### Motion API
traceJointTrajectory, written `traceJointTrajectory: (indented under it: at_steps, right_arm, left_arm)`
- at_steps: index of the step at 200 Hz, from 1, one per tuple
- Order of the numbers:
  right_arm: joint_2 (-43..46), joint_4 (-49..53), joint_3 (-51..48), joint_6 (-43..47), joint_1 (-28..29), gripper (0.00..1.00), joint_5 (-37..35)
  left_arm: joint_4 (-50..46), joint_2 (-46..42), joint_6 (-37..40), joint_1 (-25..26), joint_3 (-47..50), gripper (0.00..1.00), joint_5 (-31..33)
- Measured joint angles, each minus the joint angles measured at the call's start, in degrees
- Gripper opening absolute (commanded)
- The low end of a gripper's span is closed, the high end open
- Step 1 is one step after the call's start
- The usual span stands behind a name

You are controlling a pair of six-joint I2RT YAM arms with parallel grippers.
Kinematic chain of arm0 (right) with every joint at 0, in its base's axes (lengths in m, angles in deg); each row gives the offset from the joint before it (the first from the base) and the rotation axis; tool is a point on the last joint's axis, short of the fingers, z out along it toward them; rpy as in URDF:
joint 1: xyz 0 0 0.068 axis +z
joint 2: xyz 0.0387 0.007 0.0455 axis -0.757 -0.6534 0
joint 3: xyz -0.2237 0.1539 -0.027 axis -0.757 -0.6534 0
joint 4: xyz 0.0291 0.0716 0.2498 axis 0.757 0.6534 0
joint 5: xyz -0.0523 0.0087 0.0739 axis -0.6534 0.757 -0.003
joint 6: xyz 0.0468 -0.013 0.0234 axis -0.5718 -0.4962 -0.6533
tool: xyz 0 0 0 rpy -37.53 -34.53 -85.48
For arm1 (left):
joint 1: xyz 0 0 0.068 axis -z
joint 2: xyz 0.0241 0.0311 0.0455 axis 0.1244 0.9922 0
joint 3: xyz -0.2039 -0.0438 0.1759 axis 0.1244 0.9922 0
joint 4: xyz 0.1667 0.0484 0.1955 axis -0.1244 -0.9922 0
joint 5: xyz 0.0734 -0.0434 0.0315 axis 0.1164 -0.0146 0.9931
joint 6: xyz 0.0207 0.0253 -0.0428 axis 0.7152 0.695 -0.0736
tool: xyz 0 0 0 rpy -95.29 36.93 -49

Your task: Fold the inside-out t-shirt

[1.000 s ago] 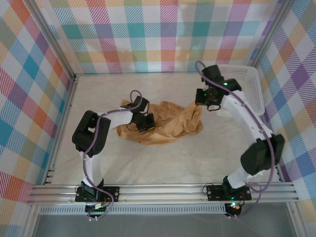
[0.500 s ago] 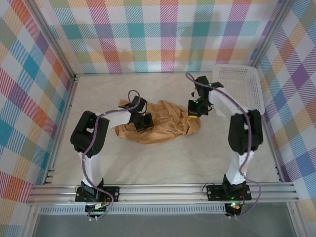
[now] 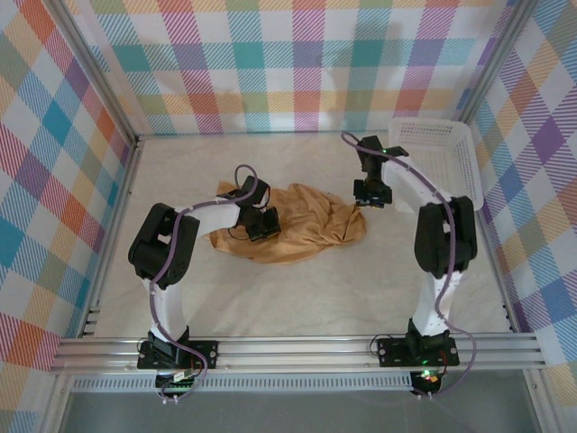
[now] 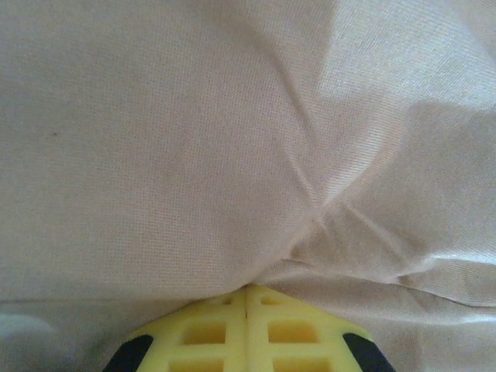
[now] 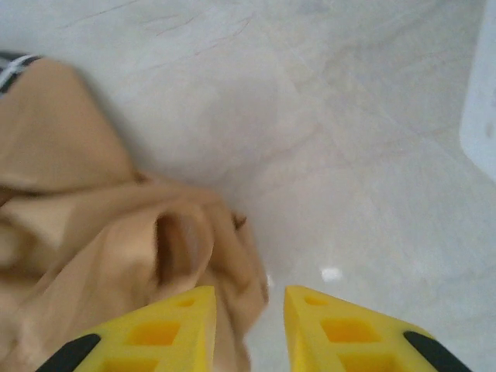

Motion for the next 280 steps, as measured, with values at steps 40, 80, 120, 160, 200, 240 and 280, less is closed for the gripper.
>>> traceJointTrajectory:
  at_steps: [40, 80, 120, 160, 200, 240, 280]
  right_arm:
    - [11.1, -6.8, -9.5, -3.8, 1.9, 0.19, 13.4]
    - [3.6, -13.0, -13.0, -6.5, 2.1, 0.21, 21.5]
    - [1.9, -14.2, -16.2, -7.8, 2.0, 0.4, 21.2]
    - [3.7, -14.9, -19.5, -8.2, 2.0, 0.47, 20.2]
    - [5.4, -15.1, -20.3, -8.2, 2.0, 0.54, 20.1]
    - [5.4, -16.3, -21.3, -8.2, 2.0, 0.59, 21.2]
    - [5.2, -18.3, -22.3, -9.3, 2.5, 0.43, 24.2]
  left_arm:
    - [-1.3, 0.1, 0.0, 0.3, -0.6, 0.0, 0.5]
    - [-1.5, 0.2, 0.1, 0.5, -0.7, 0.0, 0.7]
    - [-1.5, 0.2, 0.1, 0.5, -0.8, 0.0, 0.7]
    - [-2.4, 0.5, 0.1, 0.5, -1.4, 0.0, 0.7]
    - [-2.6, 0.5, 0.1, 0.5, -1.6, 0.0, 0.7]
    - [-2.6, 0.5, 0.1, 0.6, -1.6, 0.0, 0.7]
    - [-2.6, 0.6, 0.1, 0.6, -1.6, 0.0, 0.7]
